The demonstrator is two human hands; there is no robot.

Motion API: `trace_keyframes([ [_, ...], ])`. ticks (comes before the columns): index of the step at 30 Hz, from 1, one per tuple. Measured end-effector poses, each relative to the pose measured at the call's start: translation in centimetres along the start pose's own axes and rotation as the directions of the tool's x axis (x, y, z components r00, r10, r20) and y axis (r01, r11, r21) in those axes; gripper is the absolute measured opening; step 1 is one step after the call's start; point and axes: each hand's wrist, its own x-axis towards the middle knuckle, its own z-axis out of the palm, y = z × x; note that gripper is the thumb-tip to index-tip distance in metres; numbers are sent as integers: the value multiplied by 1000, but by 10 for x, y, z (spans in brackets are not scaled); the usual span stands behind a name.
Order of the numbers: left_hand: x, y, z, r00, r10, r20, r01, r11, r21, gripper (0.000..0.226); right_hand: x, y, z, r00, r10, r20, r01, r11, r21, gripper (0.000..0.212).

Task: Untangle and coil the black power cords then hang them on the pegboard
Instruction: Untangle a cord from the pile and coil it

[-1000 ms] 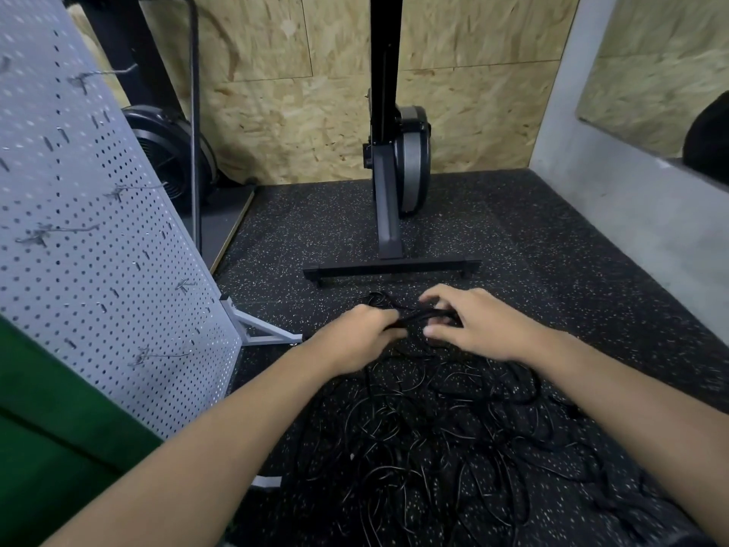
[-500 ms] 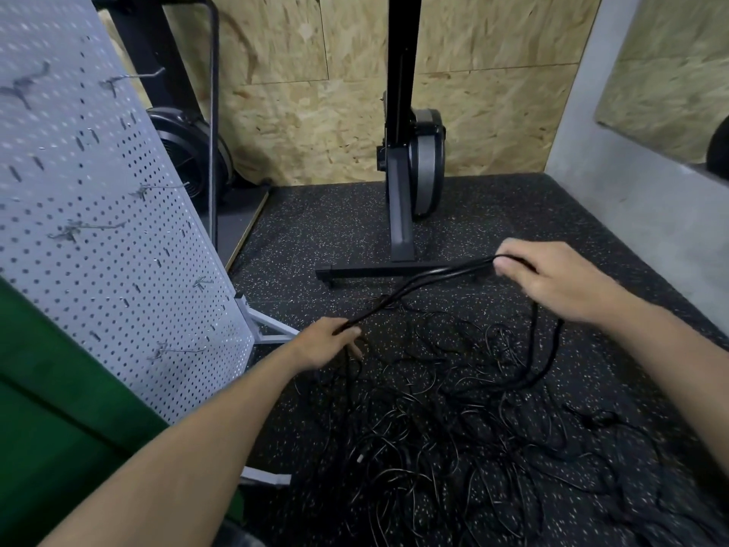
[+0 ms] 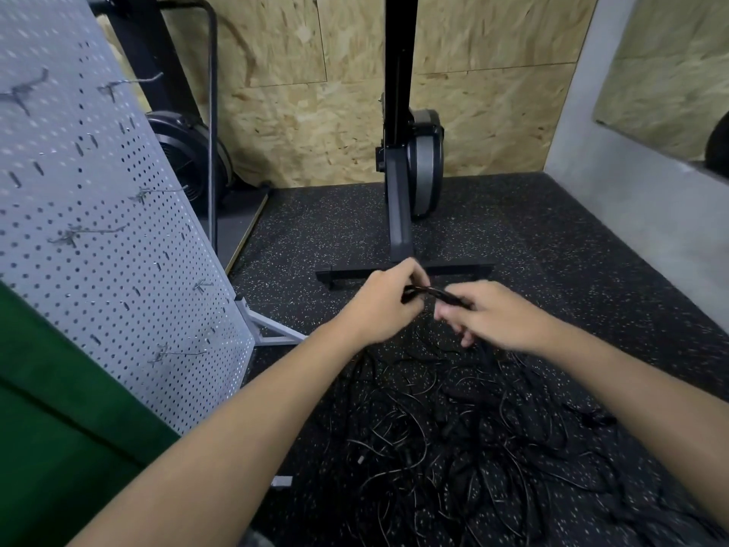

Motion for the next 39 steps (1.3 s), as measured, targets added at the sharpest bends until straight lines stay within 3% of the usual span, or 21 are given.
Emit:
trace_keyframes([
  [2, -8, -26, 4, 988, -111, 104, 116, 992, -49, 6, -5, -9, -14, 998, -13, -58, 15, 999, 35, 20],
  [5, -33, -75, 13, 896, -322, 306, 335, 942, 10, 9, -7, -8, -35, 980, -18, -198, 55, 982, 183, 21],
  [8, -41, -99, 4, 869, -443, 220, 433, 897, 95, 26, -2, 16, -40, 982, 36, -184, -43, 998, -39, 19],
  [10, -32, -94, -9, 908, -414, 59, 401, 902, 160, 33, -2, 30, -36, 971, 218, -102, -237, 939, -250, 17],
  [12, -18, -71, -18, 958, -287, -21, 286, 939, 193, 31, 0, 37, -30, 948, 304, -97, -314, 834, -453, 83],
  [13, -10, -54, -18, 977, -213, -11, 210, 953, 220, 27, 1, 34, -26, 960, 257, -113, -279, 825, -492, 107],
  [14, -4, -38, -16, 989, -149, 23, 138, 959, 249, 23, 1, 29, -20, 978, 165, -126, -206, 849, -487, 115],
  [15, 1, -22, -12, 995, -79, 63, 59, 961, 271, 19, 3, 25, -14, 992, 76, -104, -115, 890, -441, 108],
  [16, 5, -10, -8, 996, -4, 94, -23, 958, 284, 16, 7, 26, -9, 997, -13, -81, -17, 934, -358, 85],
  [18, 9, 7, -2, 988, 113, 105, -138, 954, 267, 12, 8, 21, 0, 994, -84, -66, 67, 971, -228, 17],
  [20, 8, 7, -2, 993, 104, 58, -113, 979, 170, 11, 6, 19, -5, 983, -128, -132, 106, 981, -162, 23],
  [23, -2, -27, 8, 984, -136, 112, 131, 990, 48, 16, -4, 8, -26, 966, -114, -230, 99, 992, -77, 25],
  [27, -33, -84, 22, 834, -428, 348, 429, 900, 80, 39, -7, 14, -44, 913, -85, -400, 59, 995, -77, 22],
  [29, -32, -86, 10, 837, -485, 252, 499, 867, 13, 47, -5, 23, -43, 951, -2, -308, -31, 994, -104, 22],
  [31, -22, -72, -11, 869, -492, 42, 494, 869, -40, 40, -3, 34, -38, 971, 188, -149, -218, 950, -223, 17],
  [32, -16, -62, -21, 895, -444, -46, 442, 896, -40, 37, -4, 37, -34, 956, 280, -88, -293, 898, -330, 42],
  [33, -11, -49, -29, 927, -362, -95, 362, 932, -13, 36, -2, 42, -30, 950, 304, -70, -306, 861, -407, 81],
  [34, -6, -37, -32, 960, -265, -95, 270, 962, 41, 36, -1, 40, -28, 959, 275, -67, -277, 864, -419, 110],
  [35, -2, -23, -31, 983, -172, -61, 178, 978, 108, 36, 0, 33, -22, 978, 200, -67, -210, 895, -395, 123],
  [37, 4, 1, -23, 1000, -19, 3, 18, 979, 202, 33, 2, 16, -7, 999, 49, -20, -53, 953, -299, 106],
  [39, 11, 12, -18, 998, 67, -13, -63, 977, 205, 24, 4, 2, 5, 999, -24, -48, 16, 987, -162, 33],
])
